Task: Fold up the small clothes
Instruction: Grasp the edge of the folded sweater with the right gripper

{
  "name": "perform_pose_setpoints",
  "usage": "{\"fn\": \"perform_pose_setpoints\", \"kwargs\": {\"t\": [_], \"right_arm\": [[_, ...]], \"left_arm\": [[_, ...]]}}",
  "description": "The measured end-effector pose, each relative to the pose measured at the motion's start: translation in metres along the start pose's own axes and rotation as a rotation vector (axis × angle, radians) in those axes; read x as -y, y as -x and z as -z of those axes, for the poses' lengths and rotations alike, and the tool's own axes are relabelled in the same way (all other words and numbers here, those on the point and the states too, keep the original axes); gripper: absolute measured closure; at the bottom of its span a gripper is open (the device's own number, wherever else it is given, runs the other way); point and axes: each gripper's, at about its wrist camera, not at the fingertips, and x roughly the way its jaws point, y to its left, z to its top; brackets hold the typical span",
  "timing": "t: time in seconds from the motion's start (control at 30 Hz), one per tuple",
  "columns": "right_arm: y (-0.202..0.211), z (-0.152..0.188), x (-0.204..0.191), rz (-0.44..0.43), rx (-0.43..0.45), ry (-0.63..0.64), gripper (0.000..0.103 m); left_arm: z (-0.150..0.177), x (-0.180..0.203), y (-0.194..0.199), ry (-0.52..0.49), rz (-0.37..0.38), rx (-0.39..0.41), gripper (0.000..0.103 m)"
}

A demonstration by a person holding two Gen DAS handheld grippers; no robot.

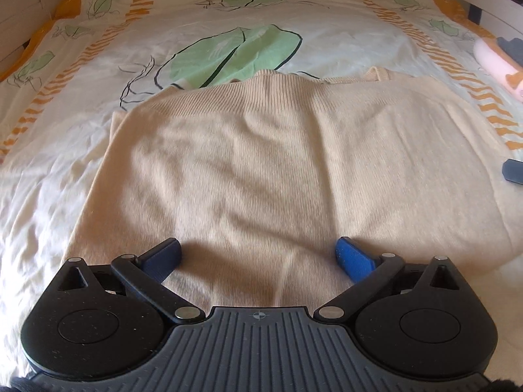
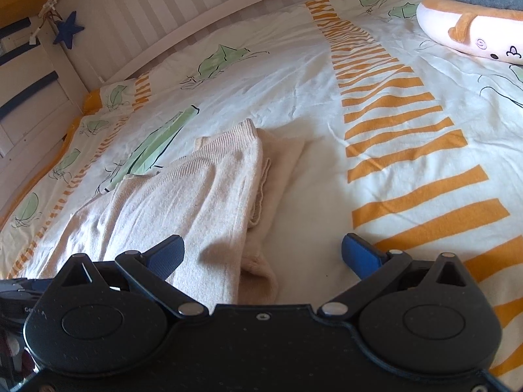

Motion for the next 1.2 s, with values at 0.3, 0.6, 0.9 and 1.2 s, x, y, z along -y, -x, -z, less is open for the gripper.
{"fn": "perform_pose_setpoints", "kwargs": {"t": [0.3, 0.6, 0.9, 1.2], "right_arm": [[0.005, 0.004, 0.014, -0.079, 0.034, -0.068, 0.0], [0.002, -0.008, 0.02, -0.11, -0.025, -0.172, 0.0], [-0.011, -0.008, 0.019, -0.297, -0.07, -0.237, 0.0], [-0.042, -0.015, 0.006, -0.418, -0.127, -0.234, 0.004]], "left_arm": [[0.003, -0.001, 0.002, -0.009, 0.016, -0.04, 0.0], [0.001, -0.004, -0.004, -0.02, 0.045, -0.051, 0.0], [0.001, -0.012, -0.008, -0.027, 0.105, -0.038, 0.0], [0.008, -0.012, -0.005, -0.022, 0.109, 0.007, 0.0]]}}
